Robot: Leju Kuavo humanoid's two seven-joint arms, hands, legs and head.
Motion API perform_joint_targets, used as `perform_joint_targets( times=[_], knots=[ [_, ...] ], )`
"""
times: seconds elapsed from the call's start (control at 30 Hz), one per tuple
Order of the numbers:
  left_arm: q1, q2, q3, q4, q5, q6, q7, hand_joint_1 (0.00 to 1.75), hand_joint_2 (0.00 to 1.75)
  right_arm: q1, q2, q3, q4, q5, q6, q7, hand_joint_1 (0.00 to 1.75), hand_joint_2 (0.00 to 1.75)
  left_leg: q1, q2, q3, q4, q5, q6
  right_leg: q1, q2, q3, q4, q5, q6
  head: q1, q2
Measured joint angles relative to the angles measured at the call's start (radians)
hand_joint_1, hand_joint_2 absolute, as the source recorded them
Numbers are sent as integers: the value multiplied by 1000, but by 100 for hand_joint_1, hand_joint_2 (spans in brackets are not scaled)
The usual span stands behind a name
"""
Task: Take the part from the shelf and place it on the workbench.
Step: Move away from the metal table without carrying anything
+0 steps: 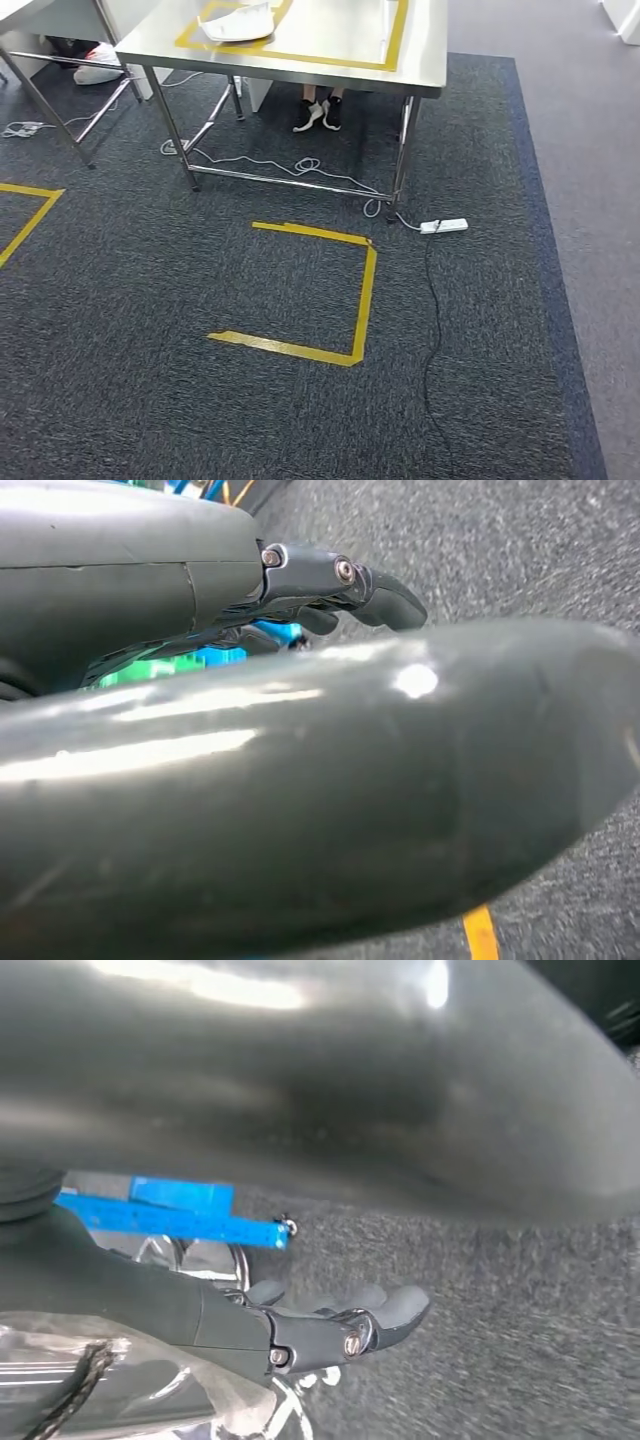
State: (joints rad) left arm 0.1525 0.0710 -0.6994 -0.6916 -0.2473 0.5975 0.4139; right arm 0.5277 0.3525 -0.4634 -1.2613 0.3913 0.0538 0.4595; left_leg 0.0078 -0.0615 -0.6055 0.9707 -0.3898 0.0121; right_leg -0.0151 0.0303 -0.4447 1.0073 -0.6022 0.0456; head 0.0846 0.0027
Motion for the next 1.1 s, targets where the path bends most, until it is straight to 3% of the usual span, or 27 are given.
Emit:
perform_joint_targets(
  times=[0.07,0.13,0.2,0.23,0.3,0.33,0.37,0.4,0.43,0.5,0.53,0.6,0.63,0.67,0.73,0.8,0.87,0.9,0.93,0.97,1.03,1.1],
  knots=[
    [-2,-1,-3,0,3,1,0,0,0,-4,0,-2,5,3,-3,-2,0,0,-1,-17,-7,11,0,-14,4,21,18,-51,24,-15,-1,0],
    [-1,-1,-4,1,5,1,0,0,0,-6,0,-4,8,5,-5,-3,0,0,-1,-33,-10,10,3,-26,8,8,11,-46,30,-36,-6,0],
    [0,-2,-6,1,6,1,0,0,0,-10,0,-5,9,7,-6,-3,0,0,2,-17,-21,34,-18,-31,7,-15,8,-47,40,-51,-9,0],
    [0,-3,-6,2,7,1,0,0,0,-11,0,-6,10,7,-6,-3,0,0,3,2,-36,75,-51,-34,6,-28,5,-48,45,-57,-12,0],
    [-3,-4,-8,2,8,1,-1,0,0,-10,0,-7,12,8,-6,-4,0,0,4,38,-81,212,-143,-39,6,-55,1,-48,48,-62,-17,0],
    [-4,-5,-8,3,8,1,-1,0,0,-9,0,-8,14,9,-6,-4,0,0,5,45,-100,280,-180,-43,6,-70,-1,-48,49,-62,-18,0],
    [-4,-5,-8,3,8,1,-1,0,0,-9,0,-9,16,9,-6,-4,0,0,7,49,-107,321,-198,-46,6,-85,-2,-48,49,-61,-18,0],
    [-4,-5,-8,4,8,1,-1,0,0,-10,0,-10,17,9,-6,-4,0,0,10,53,-95,322,-196,-49,5,-99,-3,-48,48,-60,-18,0],
    [-3,-4,-8,4,8,1,-1,0,0,-11,0,-10,19,9,-6,-4,0,0,14,59,-64,283,-177,-51,4,-111,-2,-47,46,-57,-18,0],
    [-3,-6,-8,4,8,1,-1,0,0,-12,0,-10,21,9,-5,-4,0,0,19,103,24,140,-125,-58,4,-134,5,-44,38,-44,-20,0],
    [-5,-7,-9,4,8,1,-1,0,0,-12,0,-11,22,10,-5,-4,0,0,19,122,54,86,-110,-55,6,-144,7,-41,33,-36,-21,0],
    [-8,-11,-9,5,8,1,-2,0,0,-15,0,-13,22,10,-6,-4,0,0,16,137,71,45,-106,-43,12,-161,13,-37,27,-25,-18,0],
    [-8,-11,-9,6,8,1,-2,0,0,-17,0,-13,23,10,-6,-4,0,0,15,124,67,46,-106,-33,11,-169,18,-38,26,-22,-15,0],
    [-7,-11,-9,8,8,2,-2,0,0,-20,0,-13,23,11,-6,-4,0,0,14,114,65,46,-105,-26,9,-165,21,-38,23,-18,-13,0],
    [-8,-10,-9,12,8,2,-2,0,0,-22,0,-12,23,12,-7,-4,0,0,11,93,61,44,-102,-12,3,-113,5,3,-10,-11,-11,0],
    [-14,-11,-9,15,8,2,-3,0,0,-20,0,-11,25,12,-9,-4,0,0,6,69,55,43,-98,0,3,-52,-62,131,-74,-14,-9,0],
    [-17,-13,-9,19,8,2,-3,0,0,-19,0,-11,29,12,-9,-3,0,0,-5,40,50,43,-95,7,10,-36,-137,259,-109,-27,-9,0],
    [-18,-13,-9,21,8,2,-3,0,0,-19,0,-12,30,12,-9,-3,0,0,-10,24,49,43,-94,10,16,-33,-155,277,-97,-37,-9,0],
    [-17,-14,-9,24,8,2,-3,0,0,-19,0,-12,31,12,-9,-3,0,0,-15,9,51,43,-93,12,23,-28,-154,254,-65,-48,-9,0],
    [-18,-14,-9,26,8,2,-3,0,0,-19,0,-12,31,12,-9,-3,0,0,-18,-6,53,43,-93,13,33,-15,-134,194,-19,-63,-9,0],
    [-20,-19,-10,27,7,3,-3,0,0,-19,0,-13,31,12,-10,-3,0,0,-20,-34,54,43,-91,15,51,37,-86,60,56,-93,-10,0],
    [-23,-25,-10,28,7,3,-5,0,0,-19,0,-16,31,12,-10,-3,0,0,-18,-60,47,42,-87,12,57,67,-64,-5,74,-108,-10,0]
  ],
)
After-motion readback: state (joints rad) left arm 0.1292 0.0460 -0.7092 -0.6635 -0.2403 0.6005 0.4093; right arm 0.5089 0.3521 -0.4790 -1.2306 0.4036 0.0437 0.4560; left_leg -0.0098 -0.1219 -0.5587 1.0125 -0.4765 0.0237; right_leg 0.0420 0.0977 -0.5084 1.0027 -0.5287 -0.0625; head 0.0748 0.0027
